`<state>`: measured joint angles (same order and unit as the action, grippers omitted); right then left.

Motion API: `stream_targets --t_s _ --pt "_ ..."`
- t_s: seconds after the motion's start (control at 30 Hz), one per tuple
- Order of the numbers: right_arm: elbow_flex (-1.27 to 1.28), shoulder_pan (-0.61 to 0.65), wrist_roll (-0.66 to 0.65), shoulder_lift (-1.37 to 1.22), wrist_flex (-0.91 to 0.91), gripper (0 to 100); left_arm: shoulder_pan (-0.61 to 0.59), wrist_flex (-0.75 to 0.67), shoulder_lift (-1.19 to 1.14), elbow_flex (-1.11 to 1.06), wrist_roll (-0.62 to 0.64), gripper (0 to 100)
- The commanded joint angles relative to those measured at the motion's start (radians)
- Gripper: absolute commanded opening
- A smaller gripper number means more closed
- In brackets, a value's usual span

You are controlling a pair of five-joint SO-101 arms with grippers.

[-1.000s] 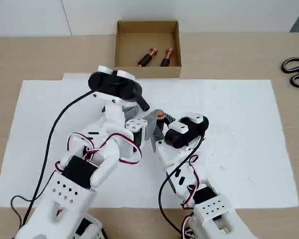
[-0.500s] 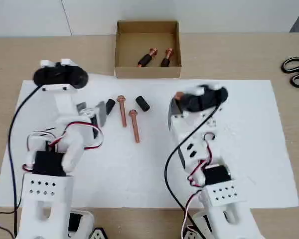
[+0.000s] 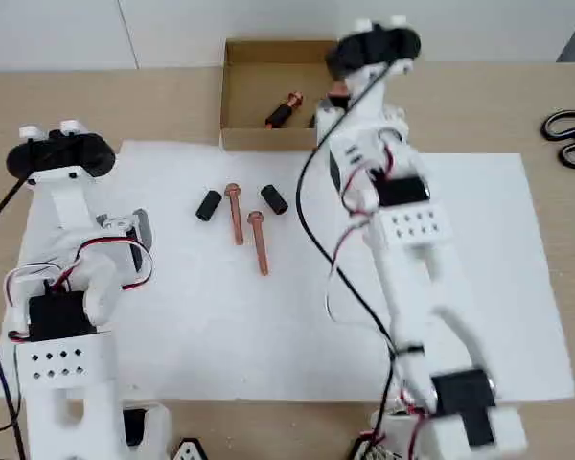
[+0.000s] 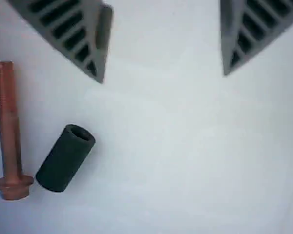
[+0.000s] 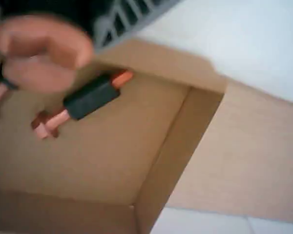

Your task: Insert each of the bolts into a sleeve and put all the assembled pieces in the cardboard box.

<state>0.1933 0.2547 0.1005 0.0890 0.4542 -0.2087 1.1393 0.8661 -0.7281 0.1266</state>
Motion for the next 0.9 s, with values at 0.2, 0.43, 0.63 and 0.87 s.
stream_targets --t_s 0.2,0.43,0.63,0.87 --pt "-0.815 -0.007 -0.021 -0.621 0.079 0.4 -0.011 0.003 0.02 0.016 -0.008 15" --pt "-1.177 -0.007 -0.021 -0.947 0.085 0.4 -0.011 0.005 0.02 0.016 -0.008 15" --pt "-1.35 -0.005 -0.021 -1.125 0.084 0.4 -0.011 0.005 0.02 0.016 -0.008 15" --pt "-1.487 -0.002 -0.02 -1.234 0.077 0.9 -0.011 0.014 0.02 0.012 -0.008 15"
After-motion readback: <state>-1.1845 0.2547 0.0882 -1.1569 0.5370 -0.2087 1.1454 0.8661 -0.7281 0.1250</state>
